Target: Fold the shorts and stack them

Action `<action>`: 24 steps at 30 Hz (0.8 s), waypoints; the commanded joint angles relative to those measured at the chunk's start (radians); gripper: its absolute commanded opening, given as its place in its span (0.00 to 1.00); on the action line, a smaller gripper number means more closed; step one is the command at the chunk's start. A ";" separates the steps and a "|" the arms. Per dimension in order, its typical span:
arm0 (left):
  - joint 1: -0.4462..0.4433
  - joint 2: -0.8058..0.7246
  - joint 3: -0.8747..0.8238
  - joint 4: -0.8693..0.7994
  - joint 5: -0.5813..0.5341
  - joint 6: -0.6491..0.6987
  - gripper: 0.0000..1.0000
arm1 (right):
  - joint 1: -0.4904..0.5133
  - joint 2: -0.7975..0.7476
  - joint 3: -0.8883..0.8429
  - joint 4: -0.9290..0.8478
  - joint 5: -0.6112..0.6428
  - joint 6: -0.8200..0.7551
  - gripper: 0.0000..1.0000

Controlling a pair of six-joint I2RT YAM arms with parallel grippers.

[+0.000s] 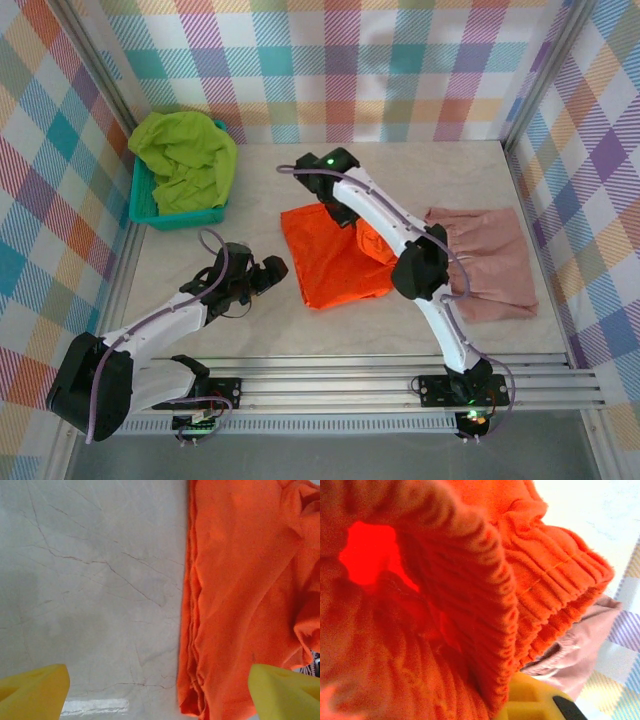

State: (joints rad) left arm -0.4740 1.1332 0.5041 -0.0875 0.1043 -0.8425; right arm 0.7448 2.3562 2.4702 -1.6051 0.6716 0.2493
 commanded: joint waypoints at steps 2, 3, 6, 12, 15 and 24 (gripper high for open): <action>-0.013 -0.011 -0.001 0.025 -0.022 -0.021 0.92 | 0.031 0.045 0.057 -0.126 -0.118 0.051 0.11; -0.014 -0.017 -0.005 0.026 -0.028 -0.025 0.92 | 0.038 0.048 0.059 -0.112 -0.156 0.052 0.12; -0.015 -0.036 -0.019 0.029 -0.047 -0.037 0.93 | 0.047 0.048 0.064 -0.054 -0.280 0.052 0.17; -0.014 -0.148 -0.046 0.003 -0.115 -0.080 0.95 | 0.046 0.000 0.064 0.134 -0.795 -0.004 0.64; -0.011 -0.247 -0.020 -0.064 -0.154 -0.079 0.97 | 0.026 -0.117 -0.034 0.275 -1.073 -0.003 0.69; -0.002 -0.062 0.260 -0.148 0.064 -0.003 0.98 | -0.161 -0.689 -0.896 0.919 -1.171 0.187 0.87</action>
State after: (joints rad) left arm -0.4763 0.9688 0.6781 -0.1921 0.0685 -0.8894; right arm 0.6189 1.7405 1.7245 -0.9211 -0.4538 0.3668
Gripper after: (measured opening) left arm 0.979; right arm 0.867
